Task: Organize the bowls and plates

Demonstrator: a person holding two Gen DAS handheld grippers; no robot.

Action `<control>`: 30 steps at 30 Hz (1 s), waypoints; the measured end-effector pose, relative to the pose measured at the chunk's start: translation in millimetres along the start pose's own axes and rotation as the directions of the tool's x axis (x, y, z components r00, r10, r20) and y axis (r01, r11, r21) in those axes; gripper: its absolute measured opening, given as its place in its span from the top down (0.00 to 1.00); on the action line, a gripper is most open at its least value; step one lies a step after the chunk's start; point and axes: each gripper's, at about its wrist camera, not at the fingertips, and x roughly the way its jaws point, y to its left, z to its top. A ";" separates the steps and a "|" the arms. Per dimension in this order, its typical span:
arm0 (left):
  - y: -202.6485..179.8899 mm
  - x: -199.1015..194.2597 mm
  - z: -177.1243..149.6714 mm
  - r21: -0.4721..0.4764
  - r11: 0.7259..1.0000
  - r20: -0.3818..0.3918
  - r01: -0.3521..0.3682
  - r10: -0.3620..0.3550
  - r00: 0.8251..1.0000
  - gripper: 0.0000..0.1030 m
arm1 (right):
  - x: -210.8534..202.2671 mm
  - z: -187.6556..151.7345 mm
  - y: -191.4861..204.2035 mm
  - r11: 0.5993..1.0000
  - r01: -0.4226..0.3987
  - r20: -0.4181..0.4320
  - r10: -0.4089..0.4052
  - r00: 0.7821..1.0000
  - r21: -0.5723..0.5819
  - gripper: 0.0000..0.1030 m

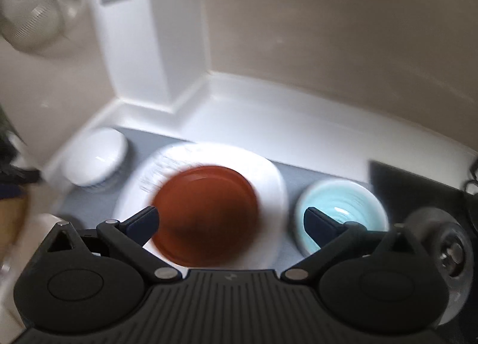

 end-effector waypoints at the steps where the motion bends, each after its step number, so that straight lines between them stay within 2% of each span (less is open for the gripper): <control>1: 4.0 0.9 4.0 0.001 1.000 0.007 0.005 -0.005 1.000 0.15 | 0.7 3.9 5.3 0.999 -0.041 -0.005 0.041 0.999 -0.009 0.00; 4: 18.7 8.2 14.3 0.008 1.000 -0.002 0.021 -0.021 1.000 0.15 | 10.7 9.9 21.6 0.997 -0.071 -0.031 0.071 0.997 -0.026 0.00; 6: 26.3 17.1 23.3 0.015 0.999 -0.032 0.034 -0.033 0.999 0.15 | 12.4 9.1 27.7 0.997 -0.081 0.000 0.081 0.997 0.008 0.00; 9: 33.2 23.4 35.5 0.021 0.999 -0.067 0.028 -0.027 0.997 0.17 | 12.1 4.4 33.4 0.978 -0.180 0.063 0.174 0.983 0.103 0.00; 13: 36.7 29.6 45.4 0.066 0.997 -0.055 0.042 -0.038 0.998 0.17 | 9.5 6.3 47.4 0.979 -0.186 0.133 0.173 0.976 0.087 0.00; 17: 28.6 43.6 49.3 0.117 0.992 -0.088 0.050 -0.040 0.995 0.35 | 14.2 14.5 54.6 0.977 -0.186 0.134 0.172 0.976 0.101 0.00; 19: 23.9 46.0 44.9 0.156 0.987 -0.075 0.048 -0.036 0.996 0.46 | 21.9 15.2 60.3 0.986 -0.145 0.108 0.136 0.985 0.080 0.00; 21: 19.9 51.6 41.4 0.198 0.979 -0.063 0.042 -0.029 0.998 0.60 | 25.4 14.3 61.9 0.982 -0.176 0.126 0.167 0.978 0.067 0.01; 23: 19.1 59.4 38.3 0.226 0.973 -0.064 0.047 -0.034 0.997 0.68 | 33.7 14.4 64.0 0.968 -0.240 0.137 0.229 0.964 0.071 0.08; 24: 19.4 64.0 37.1 0.234 0.971 -0.069 0.054 -0.038 0.997 0.72 | 38.4 14.5 67.1 0.966 -0.250 0.138 0.238 0.961 0.070 0.17; 25: 20.5 66.8 36.5 0.238 0.969 -0.073 0.057 -0.041 0.996 0.75 | 44.6 15.2 70.0 0.967 -0.248 0.135 0.238 0.962 0.066 0.26; 26: 21.1 70.8 36.0 0.242 0.969 -0.077 0.059 -0.042 0.996 0.76 | 51.2 15.2 72.8 0.968 -0.244 0.130 0.234 0.963 0.063 0.29; 30: 22.8 84.6 35.7 0.244 0.968 -0.078 0.058 -0.040 0.996 0.77 | 75.6 13.4 80.0 0.966 -0.246 0.112 0.236 0.965 0.083 0.32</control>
